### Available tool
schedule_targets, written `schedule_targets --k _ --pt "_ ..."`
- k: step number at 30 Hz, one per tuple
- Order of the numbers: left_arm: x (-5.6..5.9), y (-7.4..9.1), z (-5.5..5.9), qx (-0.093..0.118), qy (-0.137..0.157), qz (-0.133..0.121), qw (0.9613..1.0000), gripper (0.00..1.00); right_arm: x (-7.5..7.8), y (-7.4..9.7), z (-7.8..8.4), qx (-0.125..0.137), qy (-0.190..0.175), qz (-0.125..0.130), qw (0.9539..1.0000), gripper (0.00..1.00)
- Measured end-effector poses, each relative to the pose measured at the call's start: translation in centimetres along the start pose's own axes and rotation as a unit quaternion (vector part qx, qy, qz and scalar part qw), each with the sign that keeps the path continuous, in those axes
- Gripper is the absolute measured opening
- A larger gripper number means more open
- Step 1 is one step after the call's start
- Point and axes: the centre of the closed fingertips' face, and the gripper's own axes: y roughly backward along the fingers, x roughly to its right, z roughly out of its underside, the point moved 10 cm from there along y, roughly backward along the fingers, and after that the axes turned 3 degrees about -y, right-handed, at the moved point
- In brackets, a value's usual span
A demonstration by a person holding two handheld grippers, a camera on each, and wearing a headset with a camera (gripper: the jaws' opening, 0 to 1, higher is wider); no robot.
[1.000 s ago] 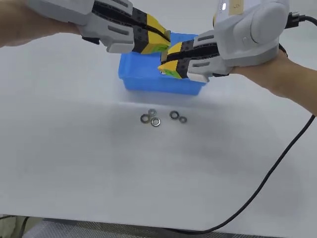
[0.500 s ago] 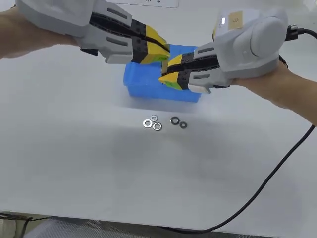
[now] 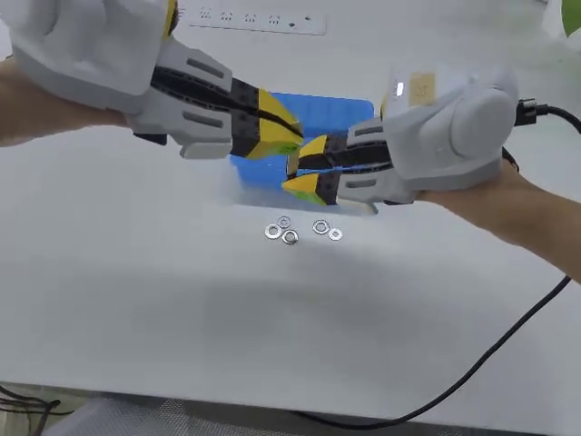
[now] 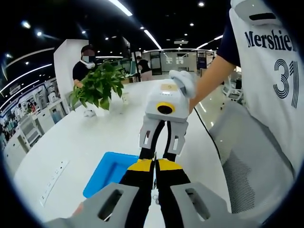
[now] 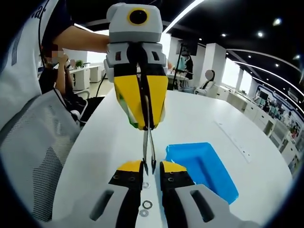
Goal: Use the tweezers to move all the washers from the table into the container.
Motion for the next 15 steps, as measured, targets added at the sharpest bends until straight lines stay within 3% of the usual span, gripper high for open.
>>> schedule_targets --k 9,15 --pt "2.0 0.1 1.6 0.005 0.019 0.02 0.9996 0.05 -2.5 -0.6 0.9 -0.011 -0.005 -0.019 0.9998 0.15" --pt "2.3 -0.3 2.4 0.008 0.032 0.024 0.9992 0.05 -2.7 -1.1 1.7 -0.016 -0.014 -0.023 0.9995 0.15"
